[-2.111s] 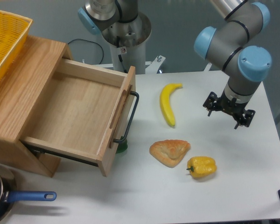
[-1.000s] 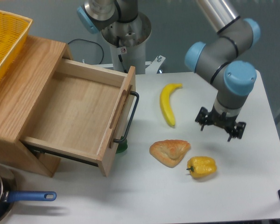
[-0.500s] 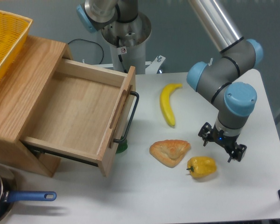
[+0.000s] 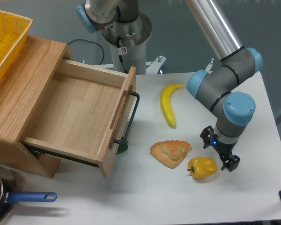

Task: Pick up the yellow pepper
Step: 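Move the open gripper down toward the yellow bell pepper, then lower around the yellow pepper and close the gripper on it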

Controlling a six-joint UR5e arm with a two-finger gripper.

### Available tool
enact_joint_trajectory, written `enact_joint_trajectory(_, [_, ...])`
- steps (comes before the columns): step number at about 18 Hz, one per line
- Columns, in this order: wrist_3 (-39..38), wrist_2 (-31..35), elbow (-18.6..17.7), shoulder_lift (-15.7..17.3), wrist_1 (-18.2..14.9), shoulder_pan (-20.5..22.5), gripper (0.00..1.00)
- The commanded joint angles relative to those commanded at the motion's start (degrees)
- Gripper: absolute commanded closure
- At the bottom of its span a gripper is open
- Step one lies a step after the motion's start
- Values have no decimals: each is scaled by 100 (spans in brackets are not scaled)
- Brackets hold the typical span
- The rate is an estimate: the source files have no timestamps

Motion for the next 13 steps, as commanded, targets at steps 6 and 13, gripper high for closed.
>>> enact_joint_trajectory(6, [-17, 9, 9, -149, 105, -185, 9])
enact_joint_trajectory(13, [-9, 44, 0, -211, 246, -246, 48])
